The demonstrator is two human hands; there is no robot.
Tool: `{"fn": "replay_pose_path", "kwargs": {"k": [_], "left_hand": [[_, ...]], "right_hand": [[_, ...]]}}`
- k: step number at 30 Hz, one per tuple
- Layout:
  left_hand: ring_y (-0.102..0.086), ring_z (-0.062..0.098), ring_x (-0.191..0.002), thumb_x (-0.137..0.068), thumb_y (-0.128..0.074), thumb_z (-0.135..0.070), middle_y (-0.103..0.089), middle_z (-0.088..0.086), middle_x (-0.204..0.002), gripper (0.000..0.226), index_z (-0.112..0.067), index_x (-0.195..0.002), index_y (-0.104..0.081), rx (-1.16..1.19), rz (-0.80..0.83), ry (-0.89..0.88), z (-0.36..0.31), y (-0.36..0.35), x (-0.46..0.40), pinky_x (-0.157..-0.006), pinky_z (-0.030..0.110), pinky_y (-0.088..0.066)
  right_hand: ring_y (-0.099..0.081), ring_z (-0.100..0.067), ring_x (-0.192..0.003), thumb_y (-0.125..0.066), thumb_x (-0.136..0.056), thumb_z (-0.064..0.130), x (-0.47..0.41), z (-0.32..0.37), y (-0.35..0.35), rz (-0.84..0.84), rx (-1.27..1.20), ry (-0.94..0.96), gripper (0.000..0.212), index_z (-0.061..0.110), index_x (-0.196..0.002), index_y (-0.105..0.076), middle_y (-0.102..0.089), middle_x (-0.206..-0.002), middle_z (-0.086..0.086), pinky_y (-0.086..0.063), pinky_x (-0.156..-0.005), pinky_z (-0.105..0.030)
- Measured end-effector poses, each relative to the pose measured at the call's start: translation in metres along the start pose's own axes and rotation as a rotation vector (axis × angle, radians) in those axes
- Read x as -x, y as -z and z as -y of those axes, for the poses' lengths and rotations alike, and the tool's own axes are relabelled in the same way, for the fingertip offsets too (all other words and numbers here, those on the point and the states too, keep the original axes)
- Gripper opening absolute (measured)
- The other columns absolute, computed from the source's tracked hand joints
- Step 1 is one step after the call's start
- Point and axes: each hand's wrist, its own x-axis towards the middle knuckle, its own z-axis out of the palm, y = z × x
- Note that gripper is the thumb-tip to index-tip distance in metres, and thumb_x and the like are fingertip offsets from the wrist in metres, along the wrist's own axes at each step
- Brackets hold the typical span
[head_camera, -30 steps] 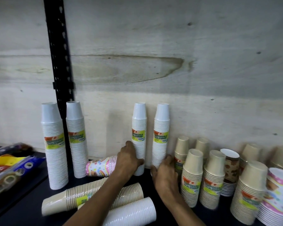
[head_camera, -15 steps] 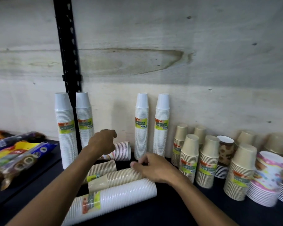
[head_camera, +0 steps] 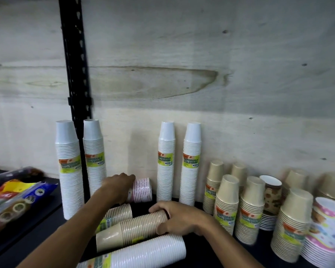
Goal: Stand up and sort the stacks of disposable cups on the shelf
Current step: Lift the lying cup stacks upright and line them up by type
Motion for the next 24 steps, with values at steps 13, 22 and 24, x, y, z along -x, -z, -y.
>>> {"fn": "replay_pose_path", "kwargs": {"k": [13,22,24], "left_hand": [[-0.054,0.025,-0.124,-0.060,-0.085,-0.053,-0.060,0.001,-0.134,0.106,-0.026,-0.148,-0.031,0.045,-0.097,-0.019,0.003,0.033,0.016,-0.093,0.038,-0.048],[-0.062,0.020,-0.104,-0.060,-0.086,-0.054,-0.065,-0.003,-0.127,0.102,-0.025,-0.144,-0.034,0.401,-0.185,-0.066,0.007,0.074,0.061,-0.084,0.031,-0.048],[-0.063,0.015,-0.093,-0.061,-0.087,-0.051,-0.063,-0.005,-0.124,0.099,-0.026,-0.142,-0.035,0.548,-0.197,-0.077,0.008,0.080,0.073,-0.075,0.026,-0.046]], "right_hand": [[-0.062,-0.026,-0.115,-0.073,-0.082,0.008,0.012,-0.014,0.013,-0.052,-0.402,-0.009,0.049,0.030,-0.125,-0.061,-0.062,-0.125,-0.008,-0.055,-0.097,-0.044],[-0.070,-0.021,-0.100,-0.074,-0.081,0.016,0.063,-0.009,0.030,-0.298,-0.452,0.004,0.040,0.028,-0.118,-0.061,-0.066,-0.109,0.001,-0.061,-0.084,-0.037],[-0.070,-0.018,-0.097,-0.074,-0.081,0.020,0.078,-0.010,0.034,-0.344,-0.461,0.001,0.037,0.027,-0.116,-0.062,-0.066,-0.108,0.002,-0.062,-0.079,-0.035]]}}
